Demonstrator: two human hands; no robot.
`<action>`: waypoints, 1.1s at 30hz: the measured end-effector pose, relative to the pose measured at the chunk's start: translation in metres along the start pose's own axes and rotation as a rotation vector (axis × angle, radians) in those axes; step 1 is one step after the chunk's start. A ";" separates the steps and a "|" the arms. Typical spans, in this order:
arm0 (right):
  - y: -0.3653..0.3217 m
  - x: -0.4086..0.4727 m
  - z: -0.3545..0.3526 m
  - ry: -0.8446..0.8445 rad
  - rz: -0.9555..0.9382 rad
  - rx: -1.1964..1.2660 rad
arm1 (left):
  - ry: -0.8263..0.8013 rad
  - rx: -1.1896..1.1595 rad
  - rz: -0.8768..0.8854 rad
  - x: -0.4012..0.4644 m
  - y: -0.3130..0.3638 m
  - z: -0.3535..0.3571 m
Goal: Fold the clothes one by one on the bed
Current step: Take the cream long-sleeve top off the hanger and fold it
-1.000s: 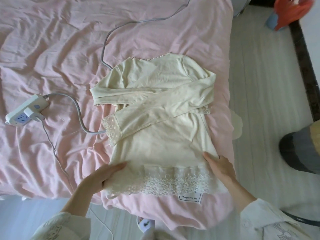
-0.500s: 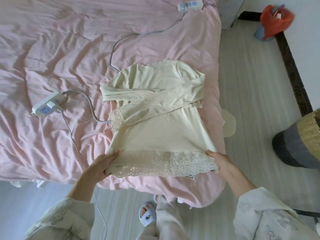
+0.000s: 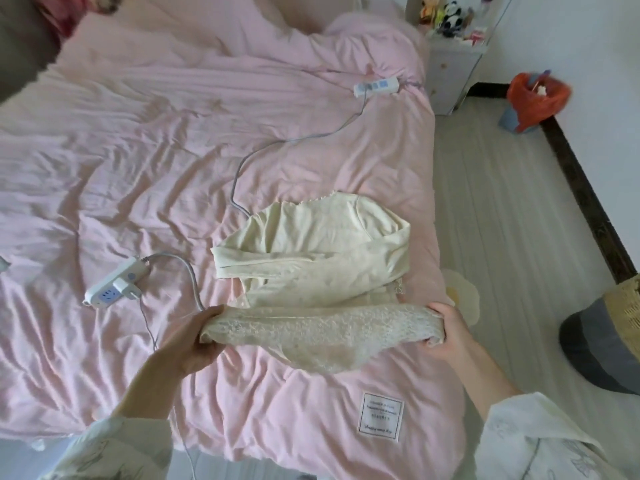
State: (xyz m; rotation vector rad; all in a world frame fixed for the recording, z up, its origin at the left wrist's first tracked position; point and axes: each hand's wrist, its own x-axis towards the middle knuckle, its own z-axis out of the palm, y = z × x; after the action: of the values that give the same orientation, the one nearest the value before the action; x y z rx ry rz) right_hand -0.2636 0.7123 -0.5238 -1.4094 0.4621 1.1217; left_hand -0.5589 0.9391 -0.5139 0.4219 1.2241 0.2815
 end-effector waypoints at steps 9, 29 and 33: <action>-0.151 0.104 0.124 -0.089 -0.085 0.220 | -0.054 -0.239 0.171 0.103 0.147 0.095; 0.000 0.194 0.147 -0.266 -0.815 -1.279 | 0.553 0.410 -0.011 0.278 0.054 -0.023; 0.028 0.207 0.153 -0.230 -1.079 -1.710 | 0.566 0.084 -0.007 0.237 0.065 0.029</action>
State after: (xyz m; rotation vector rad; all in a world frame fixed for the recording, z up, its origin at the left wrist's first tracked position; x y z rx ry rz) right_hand -0.2464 0.9169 -0.6814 -2.3130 -1.6754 0.5417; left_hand -0.4543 1.0935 -0.6761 0.4236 1.7953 0.3583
